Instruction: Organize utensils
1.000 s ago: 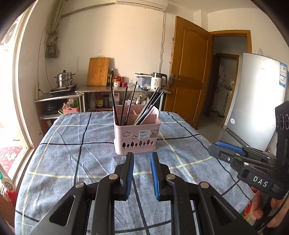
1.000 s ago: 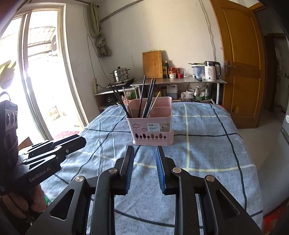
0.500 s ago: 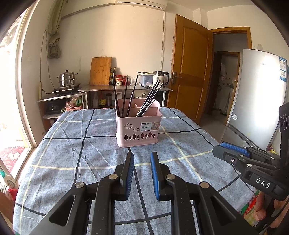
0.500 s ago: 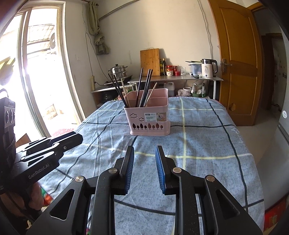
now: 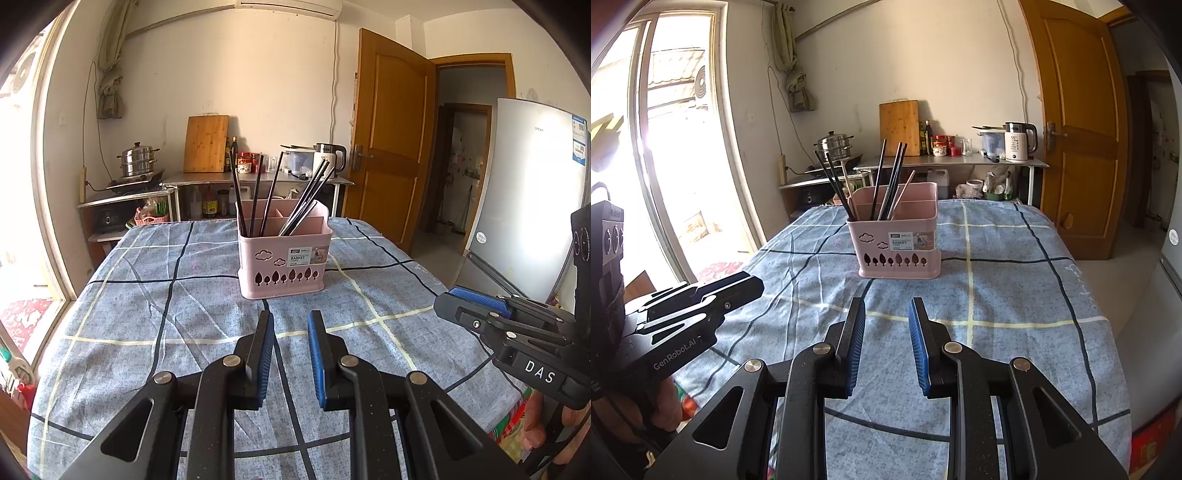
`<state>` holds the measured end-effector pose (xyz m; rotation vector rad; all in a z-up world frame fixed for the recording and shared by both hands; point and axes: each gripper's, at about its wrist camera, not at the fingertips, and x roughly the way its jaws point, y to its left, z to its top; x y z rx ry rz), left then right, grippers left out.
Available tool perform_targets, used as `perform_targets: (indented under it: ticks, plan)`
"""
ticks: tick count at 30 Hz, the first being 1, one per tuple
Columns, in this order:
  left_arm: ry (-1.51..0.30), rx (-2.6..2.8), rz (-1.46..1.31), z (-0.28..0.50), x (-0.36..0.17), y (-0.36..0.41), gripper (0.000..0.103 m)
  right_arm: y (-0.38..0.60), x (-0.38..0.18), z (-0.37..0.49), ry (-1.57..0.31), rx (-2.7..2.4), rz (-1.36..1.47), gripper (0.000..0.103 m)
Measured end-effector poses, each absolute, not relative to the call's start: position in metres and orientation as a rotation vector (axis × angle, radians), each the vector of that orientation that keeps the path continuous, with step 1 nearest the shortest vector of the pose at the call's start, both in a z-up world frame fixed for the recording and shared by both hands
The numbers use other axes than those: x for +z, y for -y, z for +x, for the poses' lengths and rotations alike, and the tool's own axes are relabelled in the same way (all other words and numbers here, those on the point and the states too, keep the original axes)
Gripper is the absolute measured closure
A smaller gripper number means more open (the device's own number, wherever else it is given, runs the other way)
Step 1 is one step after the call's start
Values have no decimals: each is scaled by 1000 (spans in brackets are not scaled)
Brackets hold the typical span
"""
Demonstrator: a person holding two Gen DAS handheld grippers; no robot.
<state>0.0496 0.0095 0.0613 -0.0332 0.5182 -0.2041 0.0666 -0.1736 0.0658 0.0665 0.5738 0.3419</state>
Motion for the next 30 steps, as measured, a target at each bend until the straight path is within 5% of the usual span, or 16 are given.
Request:
perform_targets:
  ticks: [30]
  plan:
    - [-504, -200, -32, 47, 62, -8, 85, 174, 68, 66, -569, 341, 58, 78]
